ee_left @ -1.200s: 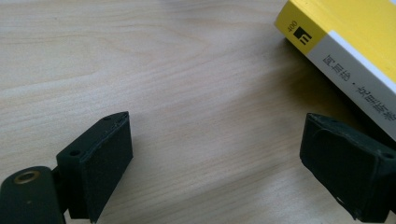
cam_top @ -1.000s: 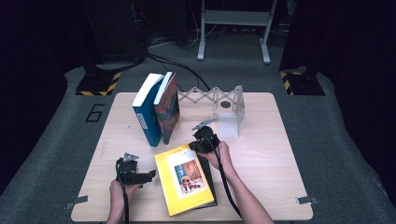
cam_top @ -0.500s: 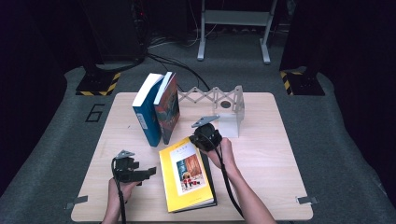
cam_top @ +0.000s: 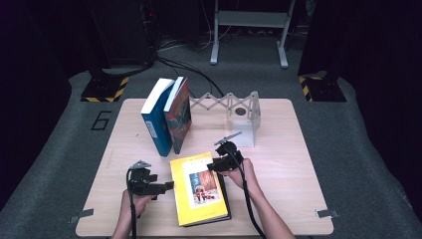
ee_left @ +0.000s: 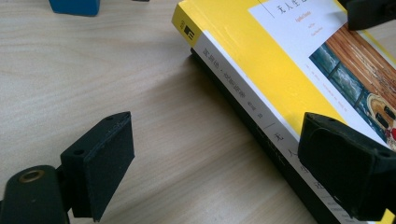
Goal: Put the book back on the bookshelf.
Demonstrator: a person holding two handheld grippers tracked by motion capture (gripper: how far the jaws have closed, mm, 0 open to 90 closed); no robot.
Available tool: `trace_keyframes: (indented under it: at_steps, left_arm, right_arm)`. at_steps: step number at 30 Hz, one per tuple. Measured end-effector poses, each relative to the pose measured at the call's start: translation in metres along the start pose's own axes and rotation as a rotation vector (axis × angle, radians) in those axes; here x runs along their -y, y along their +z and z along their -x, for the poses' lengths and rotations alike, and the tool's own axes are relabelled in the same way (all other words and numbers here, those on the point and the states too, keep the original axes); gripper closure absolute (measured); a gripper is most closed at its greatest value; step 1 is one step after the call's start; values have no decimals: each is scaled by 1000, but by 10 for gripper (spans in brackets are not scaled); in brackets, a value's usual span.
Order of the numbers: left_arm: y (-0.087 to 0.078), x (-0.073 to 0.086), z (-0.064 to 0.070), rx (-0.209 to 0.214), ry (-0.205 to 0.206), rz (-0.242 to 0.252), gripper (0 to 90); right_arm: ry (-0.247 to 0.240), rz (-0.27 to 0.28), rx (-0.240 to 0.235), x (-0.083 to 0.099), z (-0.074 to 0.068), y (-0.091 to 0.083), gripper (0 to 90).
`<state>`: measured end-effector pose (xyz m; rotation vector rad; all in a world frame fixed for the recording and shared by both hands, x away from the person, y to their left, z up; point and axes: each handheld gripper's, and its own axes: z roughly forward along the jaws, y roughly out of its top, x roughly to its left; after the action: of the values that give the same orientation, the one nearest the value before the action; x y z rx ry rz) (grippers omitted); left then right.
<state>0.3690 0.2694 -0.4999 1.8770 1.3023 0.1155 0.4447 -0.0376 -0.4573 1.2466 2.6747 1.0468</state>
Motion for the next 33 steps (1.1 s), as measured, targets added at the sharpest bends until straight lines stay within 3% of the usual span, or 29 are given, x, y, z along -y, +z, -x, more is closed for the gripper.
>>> trace_keyframes:
  at_steps: [6, 12, 17, 19, 21, 23, 24, 28, 29, 33]
  left_arm:
    - [-1, 0, 2, 1, 0, -9, 110]
    - [-1, 0, 2, 0, 4, -7, 110]
    - [-1, 0, 1, 3, 2, -9, 110]
    - [0, 0, 1, 4, 4, -10, 109]
    - [0, 0, 1, 4, 4, -10, 109]
    - [0, 0, 1, 5, 1, -9, 109]
    - [0, 0, 1, 6, 2, -12, 109]
    - [0, -1, 2, 8, 1, -13, 110]
    - [0, -1, 2, 15, 3, -23, 110]
    - [1, -4, 4, 35, 3, -15, 111]
  right_arm:
    - [4, 1, -41, 14, -5, -4, 572]
    - [-45, 47, -16, 16, -15, -12, 556]
    - [-50, 75, -75, 10, -15, -10, 566]
    - [-61, 66, -95, 5, -15, -6, 571]
    - [-41, 55, -111, 1, -17, -1, 578]
    - [-39, 34, -128, -4, -18, 4, 624]
    - [-64, 42, -132, -6, -17, 6, 663]
    - [-59, 39, -133, -10, -20, 6, 844]
    - [-78, 44, -121, -11, -22, 5, 882]
    - [-141, 70, -69, -14, -34, -5, 900]
